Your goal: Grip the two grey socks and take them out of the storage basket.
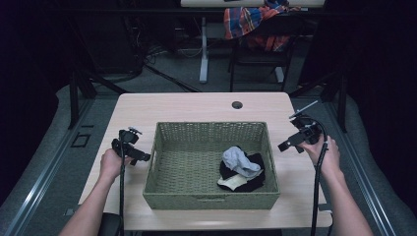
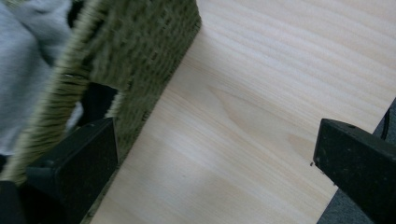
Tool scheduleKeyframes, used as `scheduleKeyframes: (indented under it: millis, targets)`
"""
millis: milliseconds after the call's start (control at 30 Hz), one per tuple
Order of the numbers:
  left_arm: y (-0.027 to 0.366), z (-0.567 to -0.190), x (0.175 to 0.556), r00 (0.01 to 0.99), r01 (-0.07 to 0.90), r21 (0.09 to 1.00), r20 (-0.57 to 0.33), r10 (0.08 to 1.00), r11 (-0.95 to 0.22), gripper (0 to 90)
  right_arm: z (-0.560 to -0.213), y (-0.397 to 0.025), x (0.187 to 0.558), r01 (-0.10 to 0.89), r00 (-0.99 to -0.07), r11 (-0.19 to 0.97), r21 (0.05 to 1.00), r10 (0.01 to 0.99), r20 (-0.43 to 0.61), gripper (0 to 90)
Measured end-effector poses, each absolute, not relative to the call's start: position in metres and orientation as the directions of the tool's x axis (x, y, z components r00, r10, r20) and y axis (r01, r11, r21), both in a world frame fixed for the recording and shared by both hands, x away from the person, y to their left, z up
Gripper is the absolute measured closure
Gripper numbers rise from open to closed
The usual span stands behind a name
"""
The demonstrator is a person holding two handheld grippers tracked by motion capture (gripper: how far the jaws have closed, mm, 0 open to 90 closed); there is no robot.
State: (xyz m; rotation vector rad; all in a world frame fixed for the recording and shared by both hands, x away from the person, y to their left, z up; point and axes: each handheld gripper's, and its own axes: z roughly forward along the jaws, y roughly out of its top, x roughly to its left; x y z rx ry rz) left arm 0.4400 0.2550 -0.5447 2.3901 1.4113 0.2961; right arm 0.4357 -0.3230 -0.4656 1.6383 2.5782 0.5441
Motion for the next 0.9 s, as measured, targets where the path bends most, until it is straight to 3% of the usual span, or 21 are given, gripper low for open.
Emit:
scheduleKeyframes:
  millis: [533, 900]
  targets:
    - [0.255, -0.545, 0.44, 0.483, 0.801, 0.403, 0.005, 0.876, -0.444, 0.0, -0.419, -0.303, 0.418, 0.839, -0.494, 0.414, 0.354, 0.851, 0.175, 0.0]
    - [0.254, -0.545, 0.441, 0.484, 0.799, 0.404, 0.006, 0.875, -0.445, 0.0, -0.404, -0.254, 0.406, 0.77, -0.606, 0.521, 0.368, 0.777, 0.167, 0.0]
